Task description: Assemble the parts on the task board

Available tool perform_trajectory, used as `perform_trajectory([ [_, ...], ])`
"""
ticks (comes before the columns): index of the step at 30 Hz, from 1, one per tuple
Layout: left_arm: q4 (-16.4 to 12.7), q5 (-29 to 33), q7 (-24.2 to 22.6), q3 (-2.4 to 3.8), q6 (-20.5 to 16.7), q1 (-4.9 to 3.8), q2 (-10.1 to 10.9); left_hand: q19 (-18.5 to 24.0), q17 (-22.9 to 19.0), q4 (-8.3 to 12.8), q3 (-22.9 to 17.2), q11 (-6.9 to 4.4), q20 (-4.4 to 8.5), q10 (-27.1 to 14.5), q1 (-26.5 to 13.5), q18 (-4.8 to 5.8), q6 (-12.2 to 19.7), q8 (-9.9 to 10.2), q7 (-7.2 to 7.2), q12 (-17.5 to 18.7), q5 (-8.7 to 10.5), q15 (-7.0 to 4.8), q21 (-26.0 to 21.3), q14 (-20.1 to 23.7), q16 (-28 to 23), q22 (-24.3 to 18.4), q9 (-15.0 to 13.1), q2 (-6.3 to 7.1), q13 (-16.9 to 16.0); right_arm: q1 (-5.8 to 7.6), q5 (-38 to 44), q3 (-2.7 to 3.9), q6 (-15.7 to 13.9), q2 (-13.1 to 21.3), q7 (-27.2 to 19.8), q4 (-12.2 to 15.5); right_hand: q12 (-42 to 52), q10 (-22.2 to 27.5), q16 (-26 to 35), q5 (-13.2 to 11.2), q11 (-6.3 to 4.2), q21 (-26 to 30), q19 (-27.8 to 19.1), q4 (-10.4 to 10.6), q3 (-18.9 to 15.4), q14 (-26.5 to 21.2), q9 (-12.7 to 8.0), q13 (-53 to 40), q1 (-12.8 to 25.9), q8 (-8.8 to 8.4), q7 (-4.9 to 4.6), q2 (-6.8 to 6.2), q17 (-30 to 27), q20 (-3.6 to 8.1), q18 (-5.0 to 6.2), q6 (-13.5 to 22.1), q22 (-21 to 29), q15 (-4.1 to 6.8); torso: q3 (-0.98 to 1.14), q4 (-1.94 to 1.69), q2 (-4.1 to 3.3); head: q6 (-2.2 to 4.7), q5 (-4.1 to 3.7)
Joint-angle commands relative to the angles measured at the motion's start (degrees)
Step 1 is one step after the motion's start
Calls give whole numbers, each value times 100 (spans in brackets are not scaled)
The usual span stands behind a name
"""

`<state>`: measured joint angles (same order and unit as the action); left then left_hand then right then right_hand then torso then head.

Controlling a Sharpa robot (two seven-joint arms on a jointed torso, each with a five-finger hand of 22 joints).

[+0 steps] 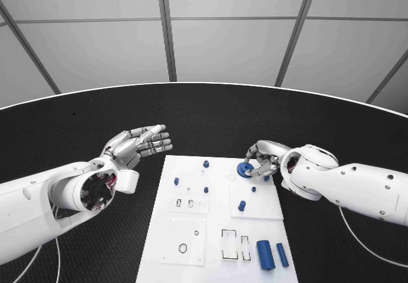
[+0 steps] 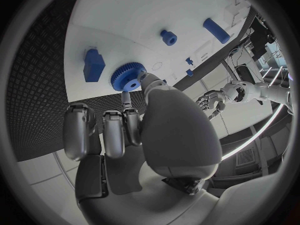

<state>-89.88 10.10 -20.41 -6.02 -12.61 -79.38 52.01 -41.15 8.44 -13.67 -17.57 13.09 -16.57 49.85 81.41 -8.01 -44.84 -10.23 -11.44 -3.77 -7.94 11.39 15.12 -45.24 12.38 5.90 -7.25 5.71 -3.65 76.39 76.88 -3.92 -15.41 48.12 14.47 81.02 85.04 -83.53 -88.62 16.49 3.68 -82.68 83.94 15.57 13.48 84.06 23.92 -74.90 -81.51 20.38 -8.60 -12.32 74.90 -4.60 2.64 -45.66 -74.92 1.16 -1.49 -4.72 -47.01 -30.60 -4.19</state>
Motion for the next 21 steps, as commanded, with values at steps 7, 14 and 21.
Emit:
perform_trajectory([
  [7, -4, 0, 2, 0, -4, 0, 6, 10, -5, -4, -34, 9, -7, -31, -2, -57, 18, 28, -416, 3, 32, 1, -27, 48, -22, -8, 4, 32, 0, -8, 0, -33, 45, -16, 8, -22, 34, -273, -33, 51, 1, -43, 296, -18, 63, 531, 5, -1060, -77, 43, -5, -9, 1197, -33, -42, -71, -560, -44, 7, 3, -3, -24, 3],
  [14, -5, 0, 5, 0, -4, 0, 8, 11, -5, -2, -38, 9, -7, -32, -2, -56, 20, 29, -417, 3, 31, 1, -28, 49, -24, -9, 4, 31, 0, -13, 0, -39, 37, -29, -4, -23, 45, -276, -37, 76, -3, -58, 299, -63, 158, 532, -5, -1072, -150, 61, -1, -17, 1208, -31, -46, -114, -583, -41, 3, 4, 1, -41, -2],
  [21, -4, 0, 7, 0, 0, 0, 6, 11, -5, -2, -38, 9, -7, -32, -2, -56, 20, 29, -417, 3, 31, 1, -28, 49, -24, -9, 4, 31, 0, -20, 1, -41, -89, -27, -56, 4, 103, -320, -44, 130, -29, -80, 304, -109, 347, 536, -7, -1127, -211, 132, 31, 16, 1226, -18, -50, -289, -615, -22, 2, 4, 4, -45, -7],
])
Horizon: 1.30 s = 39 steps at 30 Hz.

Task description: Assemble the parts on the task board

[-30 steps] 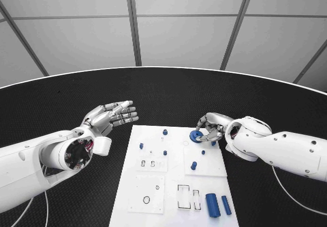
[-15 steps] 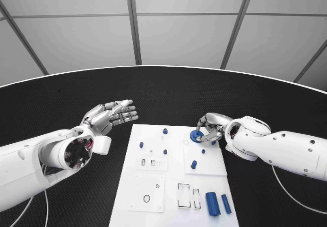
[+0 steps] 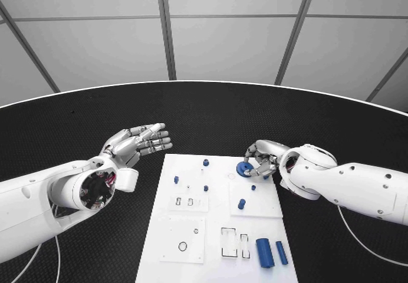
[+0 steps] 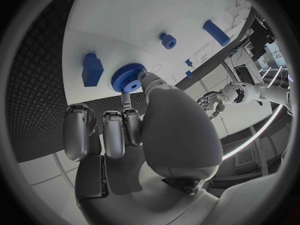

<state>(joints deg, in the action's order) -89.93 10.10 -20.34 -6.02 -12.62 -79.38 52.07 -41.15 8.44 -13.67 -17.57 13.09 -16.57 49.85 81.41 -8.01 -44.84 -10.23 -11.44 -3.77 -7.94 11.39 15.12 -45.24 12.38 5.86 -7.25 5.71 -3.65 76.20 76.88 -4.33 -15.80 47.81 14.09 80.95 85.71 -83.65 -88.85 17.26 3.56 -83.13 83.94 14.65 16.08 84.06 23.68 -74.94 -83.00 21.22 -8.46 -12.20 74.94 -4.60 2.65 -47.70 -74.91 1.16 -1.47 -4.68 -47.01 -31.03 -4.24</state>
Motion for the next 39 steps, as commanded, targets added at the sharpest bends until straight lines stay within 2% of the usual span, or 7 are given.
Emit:
perform_trajectory([
  [1, 2, 0, 0, 0, 0, 0, 0, 11, -5, -2, -38, 9, -7, -32, -2, -56, 20, 29, -417, 3, 31, 1, -28, 49, -24, -5, 4, 31, 0, -2, 0, 0, -85, 7, -28, 20, 40, -311, -21, 64, -22, -37, 305, -21, 112, 536, 16, -1127, -65, 55, 23, 8, 1223, -16, -52, -107, -619, -18, 0, 1, 6, 0, -3],
  [12, 11, 0, -3, 0, 2, 0, -10, 11, -5, 4, -51, 9, -7, -34, 1, -55, 23, 31, -417, 3, 30, 2, -29, 50, -30, -9, 5, 23, 0, -4, 143, 2, -602, 65, -165, 233, 131, -392, -31, 152, -119, -65, 316, -59, 494, 542, -8, -1215, 20, 120, 131, 82, 1251, 54, -58, -394, -662, 63, -9, -6, 7, 21, -14],
  [25, 64, 0, -1, 0, 12, 0, -57, 11, -5, 4, -51, 9, -7, -34, 1, -55, 23, 31, -417, 3, 30, 2, -29, 50, -30, -9, 5, 23, 0, 1, 943, 19, -874, 8, -100, 768, 145, -408, -39, 288, -141, -77, 324, -116, 718, 547, -35, -1231, 127, 93, 150, 33, 1277, 85, -63, -446, -684, 87, -4, -2, 10, 54, 15],
  [27, 76, 0, -1, 0, 13, 0, -69, 11, -5, 4, -51, 9, -7, -34, 1, -55, 23, 31, -417, 3, 30, 2, -29, 50, -30, -9, 5, 23, 0, 2, 1042, 21, -889, -65, -55, 790, 144, -407, -41, 303, -141, -74, 322, -127, 748, 548, -39, -1230, 139, 86, 150, 29, 1282, 86, -62, -447, -681, 88, -12, -1, 12, 57, 13],
  [31, 89, 0, 3, 0, 17, 0, -84, 11, -5, 8, -61, 10, -8, -37, 4, -54, 25, 33, -417, 4, 31, 3, -30, 53, -35, -11, 5, 17, 0, 4, 1177, 25, -945, -257, -4, 756, 134, -400, -40, 311, -141, -73, 322, -137, 773, 547, -42, -1221, 143, 80, 149, 30, 1279, 87, -62, -445, -680, 88, -20, -14, 5, 72, 27],
  [34, 98, 0, 9, 0, 21, 0, -97, 11, -5, 8, -63, 10, -8, -37, 4, -54, 30, 34, -417, 4, 31, 3, -30, 53, -36, -12, 6, 16, 0, 5, 1292, 27, -964, -418, 11, 674, 131, -397, -39, 316, -139, -74, 322, -147, 797, 547, -47, -1219, 155, 70, 145, 25, 1276, 88, -63, -437, -683, 88, -12, -17, -3, 89, 17],
  [39, 113, 0, 15, 0, 26, 0, -135, 11, -5, 8, -64, 10, -8, -38, 3, -54, 23, 33, -417, 4, 31, 3, -31, 54, -37, -12, 5, 16, 0, 6, 1384, 28, -905, -818, 22, 362, 137, -402, -40, 316, -136, -70, 320, -150, 810, 548, -50, -1224, 168, 64, 141, 21, 1281, 88, -62, -433, -678, 87, -14, -1, 0, 102, 19],
])
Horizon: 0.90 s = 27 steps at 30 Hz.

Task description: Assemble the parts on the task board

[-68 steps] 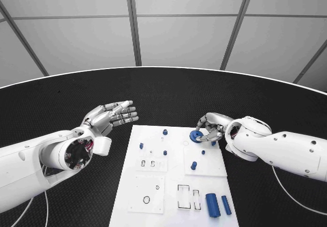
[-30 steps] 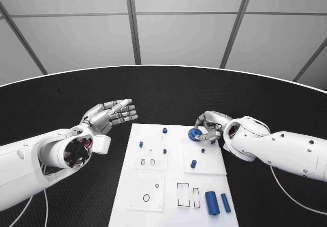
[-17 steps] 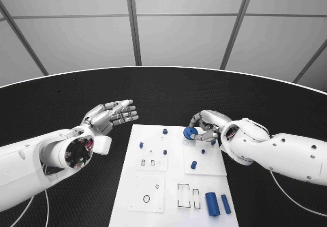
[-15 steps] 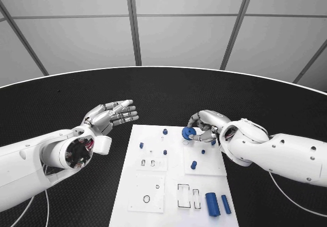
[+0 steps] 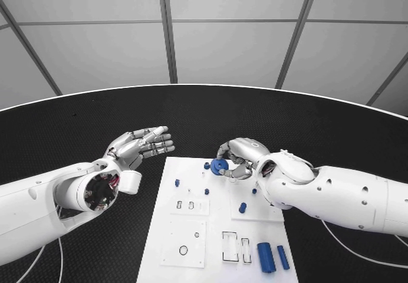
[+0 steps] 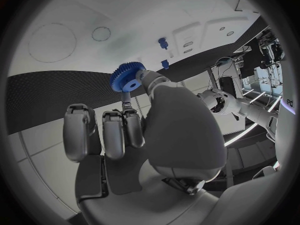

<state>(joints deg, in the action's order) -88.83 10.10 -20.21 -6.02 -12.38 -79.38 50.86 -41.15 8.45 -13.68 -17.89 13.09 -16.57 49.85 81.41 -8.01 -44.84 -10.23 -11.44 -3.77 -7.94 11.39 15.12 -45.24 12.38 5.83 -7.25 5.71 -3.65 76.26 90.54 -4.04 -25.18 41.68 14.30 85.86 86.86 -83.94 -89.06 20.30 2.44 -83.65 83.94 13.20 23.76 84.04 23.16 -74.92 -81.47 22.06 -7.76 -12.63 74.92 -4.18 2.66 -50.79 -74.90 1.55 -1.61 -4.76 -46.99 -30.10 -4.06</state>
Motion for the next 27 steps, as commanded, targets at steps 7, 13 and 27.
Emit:
perform_trajectory([
  [7, 1, 0, 7, 0, 2, 0, -34, 11, -5, 9, -35, 10, -8, -38, 2, -53, 18, 32, -417, 3, 32, 4, -31, 55, -39, -10, 4, 15, 0, -1, 46, -3, 176, -588, -24, -439, 13, -365, -20, 8, -18, -10, 316, -19, 76, 549, -6, -1218, 36, -39, 63, 56, 1283, 44, -60, -106, -668, 43, 9, -2, -13, 14, 23],
  [13, -6, 0, 7, 0, -5, 0, -28, 11, -6, 9, -38, 10, -8, -38, -1, -53, 21, 33, -417, 3, 34, 4, -32, 57, -43, -12, 5, 14, 0, -1, 51, -6, 273, -738, -37, -558, 16, -367, -20, 2, -13, -13, 317, -23, 101, 550, -10, -1222, 57, -47, 58, 63, 1284, 42, -61, -103, -673, 39, 5, -4, -13, -4, 27],
  [27, -12, 0, 8, 1, -12, -1, -16, 12, -6, 10, -41, 11, -8, -41, -5, -51, 37, 38, -419, 3, 36, 6, -33, 62, -48, -14, 8, 15, 0, -2, 52, -10, 434, -873, -100, -626, 27, -376, -23, -4, -8, -13, 317, -24, 118, 552, -14, -1232, 91, -56, 52, 56, 1294, 39, -62, -100, -675, 34, 24, -1, -14, -54, 43],
])
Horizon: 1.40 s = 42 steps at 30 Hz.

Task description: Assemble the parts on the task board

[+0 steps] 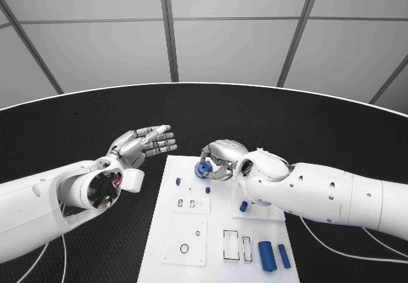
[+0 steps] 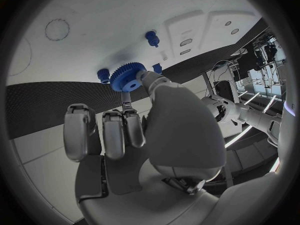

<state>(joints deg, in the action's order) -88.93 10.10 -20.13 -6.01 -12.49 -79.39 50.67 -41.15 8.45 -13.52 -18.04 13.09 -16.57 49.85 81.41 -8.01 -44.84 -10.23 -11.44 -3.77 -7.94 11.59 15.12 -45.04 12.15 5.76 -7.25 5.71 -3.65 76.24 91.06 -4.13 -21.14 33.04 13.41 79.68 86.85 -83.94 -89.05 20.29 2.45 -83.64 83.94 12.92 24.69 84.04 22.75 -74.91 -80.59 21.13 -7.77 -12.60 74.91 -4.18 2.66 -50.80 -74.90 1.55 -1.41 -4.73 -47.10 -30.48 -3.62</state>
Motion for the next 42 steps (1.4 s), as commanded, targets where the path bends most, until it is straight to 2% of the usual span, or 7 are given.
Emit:
perform_trajectory([
  [1, -3, 0, 0, 0, -1, 0, 4, 12, -6, -6, -26, 11, -8, -40, -5, -51, 37, 38, -419, 3, 36, -15, -33, 41, -25, -7, 8, 15, 0, 0, 0, -1, 44, -11, -14, -12, 27, -376, -24, -2, -9, -13, 318, 3, 25, 552, 27, -1234, 2, 37, 54, 53, 1295, 39, -62, -99, -675, 35, 1, -3, -2, -20, 1],
  [16, -3, 0, 12, 0, 5, 0, 17, 12, -6, -6, -26, 11, -8, -40, -5, -51, 37, 38, -419, 3, 36, -15, -33, 41, -25, -7, 8, 15, 0, -1, 0, -4, 216, 12, 3, -65, 16, -367, -21, -6, -4, -2, 312, 0, 38, 550, 23, -1224, 37, 27, 49, 39, 1286, 36, -58, -94, -660, 30, -3, 3, 9, -39, 3],
  [24, 4, 0, 15, 0, 8, -1, 25, 12, -6, -6, -26, 11, -8, -40, -5, -51, 37, 38, -419, 3, 36, -15, -33, 41, -25, -7, 8, 15, 0, -1, 0, -6, 262, -8, -13, -94, -6, -346, -16, -19, 22, 14, 304, -9, 58, 546, -7, -1204, 173, -43, 18, -40, 1270, 20, -55, -30, -646, 9, 4, 6, 6, -52, 3],
  [30, 6, 0, 16, 0, 6, -1, 27, 13, -6, -2, -34, 14, -7, -44, -11, -50, 19, 36, -423, 3, 39, -13, -35, 46, -34, -11, 5, 17, 0, -1, 0, -6, 277, -25, -20, -124, -66, -295, -11, -257, 89, 30, 296, -32, 60, 543, -81, -1149, 347, -221, -55, -124, 1258, -27, -52, 114, -634, -47, -4, 2, 6, -63, 4],
  [39, 3, 0, 18, 0, 5, -1, 30, 13, -6, -2, -34, 14, -7, -44, -11, -50, 19, 36, -423, 3, 39, -13, -35, 46, -34, -11, 5, 17, 0, -1, 0, -7, 273, -48, -52, -158, -131, -238, -10, -349, 143, 39, 291, -62, 36, 542, -145, -1090, 435, -383, -113, -168, 1255, -71, -50, 254, -630, -94, -6, -1, 5, -70, 11],
  [41, 1, 0, 18, 0, 5, -1, 32, 13, -6, -2, -34, 14, -7, -44, -11, -50, 19, 36, -423, 3, 39, -13, -35, 46, -34, -11, 5, 17, 0, -1, 0, -8, 277, -54, -57, -166, -181, -194, -10, -373, 174, 43, 289, -87, 30, 541, -190, -1045, 445, -509, -149, -165, 1255, -94, -50, 389, -629, -120, -8, -3, 4, -68, 12],
  [42, 1, 0, 18, 0, 4, -1, 33, 13, -6, -2, -34, 14, -7, -44, -11, -50, 19, 36, -423, 3, 39, -13, -35, 46, -34, -11, 5, 17, 0, -1, 0, -8, 287, -56, -61, -170, -245, -137, -12, -381, 200, 40, 290, -120, 11, 542, -253, -986, 434, -682, -173, -165, 1262, -115, -51, 610, -637, -147, -7, -3, 4, -68, 12],
])
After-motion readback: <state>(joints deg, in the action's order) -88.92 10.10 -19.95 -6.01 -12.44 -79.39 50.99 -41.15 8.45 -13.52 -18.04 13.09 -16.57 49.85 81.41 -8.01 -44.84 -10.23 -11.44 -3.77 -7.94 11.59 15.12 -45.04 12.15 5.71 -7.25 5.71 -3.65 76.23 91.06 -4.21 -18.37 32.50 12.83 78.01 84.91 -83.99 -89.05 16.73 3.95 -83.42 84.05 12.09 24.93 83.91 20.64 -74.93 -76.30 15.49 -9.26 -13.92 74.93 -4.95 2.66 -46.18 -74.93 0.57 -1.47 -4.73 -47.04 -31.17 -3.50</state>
